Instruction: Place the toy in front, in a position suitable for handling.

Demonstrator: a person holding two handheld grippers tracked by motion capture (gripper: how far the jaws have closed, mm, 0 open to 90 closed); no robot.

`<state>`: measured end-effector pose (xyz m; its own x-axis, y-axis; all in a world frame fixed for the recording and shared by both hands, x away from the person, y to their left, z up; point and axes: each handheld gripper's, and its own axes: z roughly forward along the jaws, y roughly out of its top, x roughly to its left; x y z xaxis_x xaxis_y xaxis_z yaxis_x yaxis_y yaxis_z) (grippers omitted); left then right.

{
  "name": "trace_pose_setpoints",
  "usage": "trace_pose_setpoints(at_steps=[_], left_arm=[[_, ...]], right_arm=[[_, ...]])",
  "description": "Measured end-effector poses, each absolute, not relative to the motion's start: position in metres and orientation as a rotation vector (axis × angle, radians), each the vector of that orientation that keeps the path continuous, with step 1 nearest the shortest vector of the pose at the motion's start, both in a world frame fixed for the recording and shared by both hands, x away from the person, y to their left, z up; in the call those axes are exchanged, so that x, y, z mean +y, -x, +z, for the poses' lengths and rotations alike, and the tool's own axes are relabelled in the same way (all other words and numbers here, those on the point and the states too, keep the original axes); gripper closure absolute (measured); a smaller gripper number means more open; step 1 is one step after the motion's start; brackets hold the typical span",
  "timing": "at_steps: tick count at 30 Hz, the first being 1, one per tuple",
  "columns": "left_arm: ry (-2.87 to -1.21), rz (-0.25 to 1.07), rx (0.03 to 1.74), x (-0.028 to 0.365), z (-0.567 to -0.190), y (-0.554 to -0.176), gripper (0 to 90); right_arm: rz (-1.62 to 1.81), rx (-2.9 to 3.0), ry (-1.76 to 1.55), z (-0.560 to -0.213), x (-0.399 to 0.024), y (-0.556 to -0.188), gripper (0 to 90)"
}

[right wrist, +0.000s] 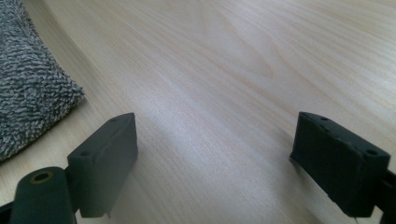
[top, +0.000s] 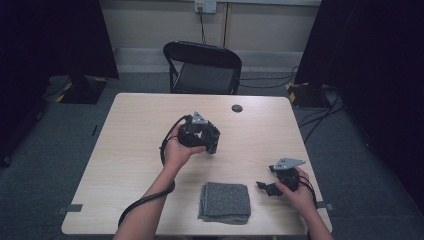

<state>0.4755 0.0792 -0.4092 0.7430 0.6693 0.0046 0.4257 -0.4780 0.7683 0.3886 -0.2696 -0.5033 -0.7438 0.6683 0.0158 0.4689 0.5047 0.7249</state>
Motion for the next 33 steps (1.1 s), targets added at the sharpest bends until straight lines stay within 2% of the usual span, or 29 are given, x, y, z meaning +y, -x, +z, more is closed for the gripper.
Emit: trace_pose_setpoints(at_steps=[17, 33], left_arm=[[-2.106, 0.463, 0.902, 0.145, -0.389, -0.458, 27.5], [-2.104, 0.472, 1.023, 0.215, -0.399, -0.424, 27.5]], right_arm=[[1.075, 2.482, -0.963, -0.503, -0.269, -0.389, 13.7], [1.076, 2.482, -0.962, -0.503, -0.269, -0.389, 13.6]])
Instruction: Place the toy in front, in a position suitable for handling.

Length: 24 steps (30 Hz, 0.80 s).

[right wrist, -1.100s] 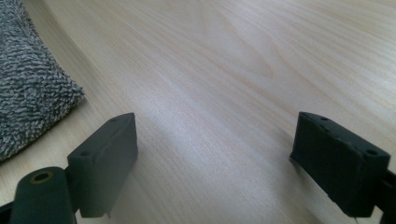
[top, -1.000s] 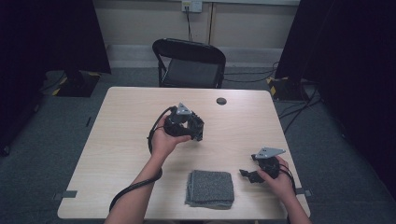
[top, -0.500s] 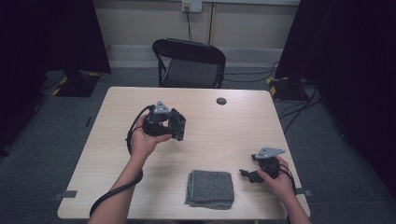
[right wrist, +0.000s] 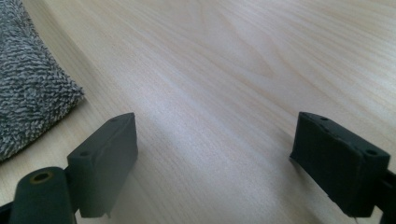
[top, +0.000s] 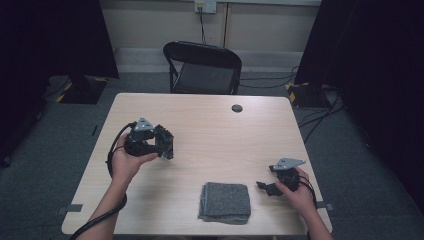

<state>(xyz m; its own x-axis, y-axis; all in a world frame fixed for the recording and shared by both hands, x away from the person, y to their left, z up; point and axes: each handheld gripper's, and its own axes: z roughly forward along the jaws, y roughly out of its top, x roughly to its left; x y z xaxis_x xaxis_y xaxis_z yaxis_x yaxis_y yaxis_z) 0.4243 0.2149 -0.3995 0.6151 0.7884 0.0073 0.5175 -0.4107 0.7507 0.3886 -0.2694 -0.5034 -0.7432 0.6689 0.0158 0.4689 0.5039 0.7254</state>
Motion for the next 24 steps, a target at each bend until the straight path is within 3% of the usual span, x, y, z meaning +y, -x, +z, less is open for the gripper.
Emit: trace_pose_setpoints(at_steps=[10, 24], left_arm=[[-2.113, 0.439, 1.062, 0.223, -0.412, -0.427, 27.4], [-2.111, 0.449, 1.050, 0.206, -0.417, -0.447, 27.4]], right_arm=[[1.076, 2.482, -0.962, -0.503, -0.269, -0.389, 13.6], [1.076, 2.482, -0.962, -0.503, -0.269, -0.389, 13.6]])
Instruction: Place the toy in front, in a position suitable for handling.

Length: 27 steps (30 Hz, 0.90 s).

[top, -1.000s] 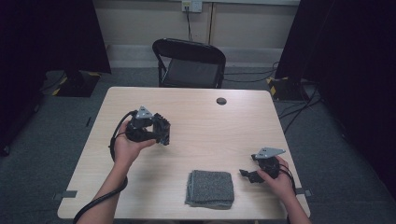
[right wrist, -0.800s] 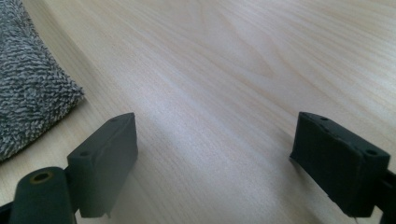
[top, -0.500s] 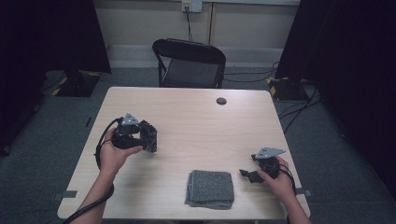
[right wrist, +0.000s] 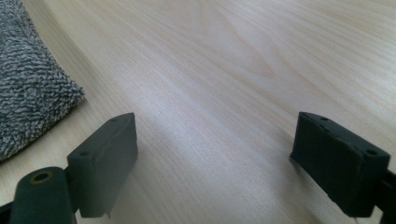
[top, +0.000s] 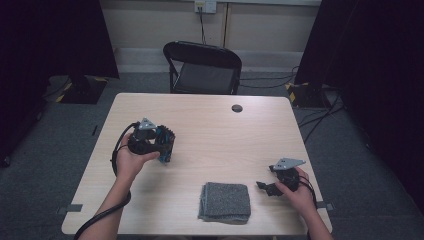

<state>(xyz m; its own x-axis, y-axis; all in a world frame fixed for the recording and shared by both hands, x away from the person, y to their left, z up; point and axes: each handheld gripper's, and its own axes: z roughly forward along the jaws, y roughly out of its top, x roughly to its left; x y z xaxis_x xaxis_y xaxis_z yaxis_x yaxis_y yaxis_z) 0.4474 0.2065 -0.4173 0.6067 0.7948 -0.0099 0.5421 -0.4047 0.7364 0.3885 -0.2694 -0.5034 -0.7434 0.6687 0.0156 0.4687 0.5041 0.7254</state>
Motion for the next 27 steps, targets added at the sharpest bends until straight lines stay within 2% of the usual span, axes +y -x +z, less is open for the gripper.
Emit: trace_pose_setpoints(at_steps=[25, 26, 27], left_arm=[[-2.216, 0.356, 1.035, 0.153, -0.471, -0.484, 28.3], [-2.150, 0.388, 1.003, 0.156, -0.468, -0.482, 37.0], [-2.031, 0.323, 1.060, 0.160, -0.460, -0.482, 79.8]], right_arm=[[1.077, 2.487, -0.958, -0.503, -0.270, -0.389, 13.8], [1.077, 2.487, -0.958, -0.503, -0.270, -0.389, 13.7], [1.077, 2.487, -0.958, -0.503, -0.270, -0.389, 13.8]])
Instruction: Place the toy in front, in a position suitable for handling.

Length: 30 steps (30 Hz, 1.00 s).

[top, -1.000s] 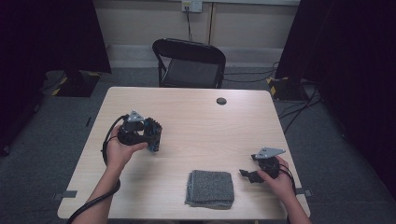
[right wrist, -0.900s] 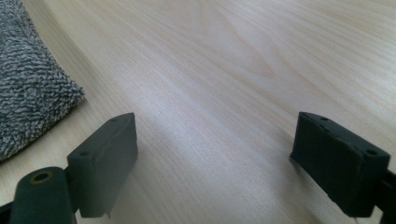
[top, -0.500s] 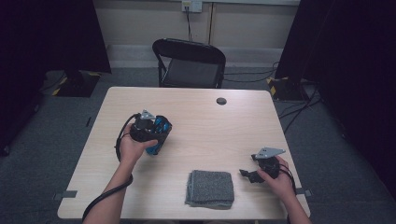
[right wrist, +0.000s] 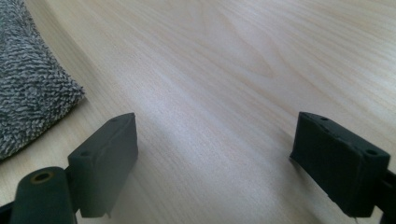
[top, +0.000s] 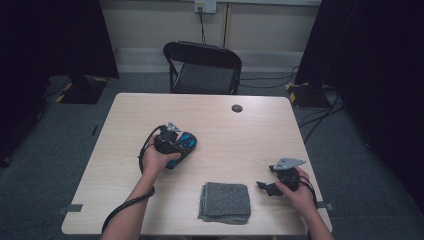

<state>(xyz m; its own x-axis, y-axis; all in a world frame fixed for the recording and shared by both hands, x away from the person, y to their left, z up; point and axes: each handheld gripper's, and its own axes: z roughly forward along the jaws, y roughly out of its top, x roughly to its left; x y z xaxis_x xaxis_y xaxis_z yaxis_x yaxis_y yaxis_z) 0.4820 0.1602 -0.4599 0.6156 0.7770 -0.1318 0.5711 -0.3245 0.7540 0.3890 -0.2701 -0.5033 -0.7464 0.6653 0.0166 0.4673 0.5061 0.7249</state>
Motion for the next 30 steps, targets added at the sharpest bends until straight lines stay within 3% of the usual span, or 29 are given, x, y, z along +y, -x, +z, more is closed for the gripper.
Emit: trace_pose_setpoints(at_steps=[2, 4, 5, 13, 17, 20, 23, 30], left_arm=[[-2.090, 0.366, 1.020, 0.156, -0.450, -0.484, 83.8], [-2.176, 0.271, 1.027, 0.151, -0.455, -0.487, 74.9], [-2.187, 0.329, 1.002, 0.149, -0.457, -0.486, 72.9], [-2.210, 0.364, 0.973, 0.145, -0.457, -0.484, 70.1], [-2.225, 0.408, 1.004, 0.147, -0.457, -0.485, 53.5], [-2.181, 0.369, 1.065, 0.152, -0.457, -0.483, 29.4], [-2.207, 0.364, 1.052, 0.158, -0.459, -0.475, 17.2], [-2.219, 0.350, 1.033, 0.172, -0.476, -0.456, 15.7]], right_arm=[[1.077, 2.486, -0.958, -0.503, -0.270, -0.389, 13.7], [1.076, 2.486, -0.959, -0.503, -0.270, -0.389, 13.7], [1.075, 2.486, -0.958, -0.503, -0.270, -0.389, 13.7], [1.075, 2.486, -0.959, -0.503, -0.270, -0.389, 13.6], [1.075, 2.486, -0.960, -0.503, -0.270, -0.389, 13.6], [1.075, 2.486, -0.959, -0.503, -0.270, -0.389, 13.6], [1.076, 2.486, -0.959, -0.503, -0.270, -0.389, 13.7], [1.074, 2.486, -0.960, -0.503, -0.270, -0.389, 13.6]])
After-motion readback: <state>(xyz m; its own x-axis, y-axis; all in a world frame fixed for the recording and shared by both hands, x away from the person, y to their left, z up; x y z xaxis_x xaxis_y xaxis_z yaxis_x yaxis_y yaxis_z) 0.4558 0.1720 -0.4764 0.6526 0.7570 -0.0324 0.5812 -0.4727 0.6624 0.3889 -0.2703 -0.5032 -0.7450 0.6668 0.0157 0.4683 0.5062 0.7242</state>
